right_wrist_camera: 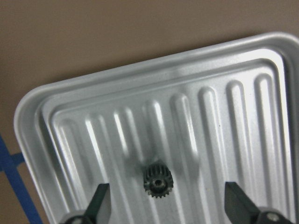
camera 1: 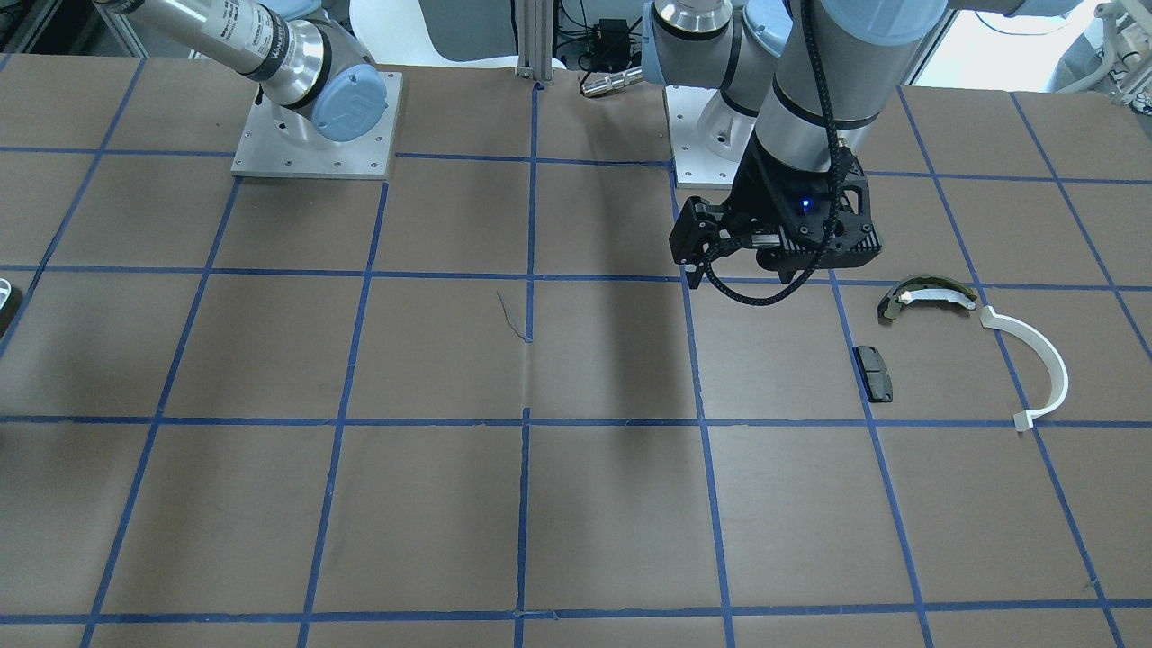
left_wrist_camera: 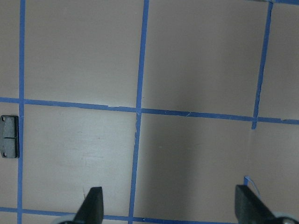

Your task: Place bearing gear from tray to pile

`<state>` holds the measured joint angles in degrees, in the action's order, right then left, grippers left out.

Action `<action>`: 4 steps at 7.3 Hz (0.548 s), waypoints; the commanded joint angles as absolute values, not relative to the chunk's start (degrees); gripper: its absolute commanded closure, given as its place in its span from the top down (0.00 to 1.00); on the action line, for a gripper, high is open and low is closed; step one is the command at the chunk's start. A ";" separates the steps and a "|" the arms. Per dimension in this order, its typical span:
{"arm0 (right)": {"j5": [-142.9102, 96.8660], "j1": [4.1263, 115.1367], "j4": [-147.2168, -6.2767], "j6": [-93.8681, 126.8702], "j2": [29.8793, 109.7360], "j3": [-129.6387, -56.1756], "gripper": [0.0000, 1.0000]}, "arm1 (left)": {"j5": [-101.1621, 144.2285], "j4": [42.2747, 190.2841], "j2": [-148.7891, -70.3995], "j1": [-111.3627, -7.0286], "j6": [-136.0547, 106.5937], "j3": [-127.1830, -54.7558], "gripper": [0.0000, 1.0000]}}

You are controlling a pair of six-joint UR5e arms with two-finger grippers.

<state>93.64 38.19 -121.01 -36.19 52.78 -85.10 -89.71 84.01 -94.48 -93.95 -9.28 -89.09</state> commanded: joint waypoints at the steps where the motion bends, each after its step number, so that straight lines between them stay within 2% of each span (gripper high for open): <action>1: 93.69 38.15 -121.90 -36.12 52.30 -85.17 0.72 | -89.74 84.02 -94.48 -93.96 -9.32 -89.03 1.00; 4: 93.78 38.23 -122.08 -36.12 51.68 -85.17 0.64 | -89.65 84.02 -94.57 -93.96 -9.32 -88.86 1.00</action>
<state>93.71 38.19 -122.02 -36.18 51.90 -85.16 -89.68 84.02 -94.46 -93.95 -9.32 -88.98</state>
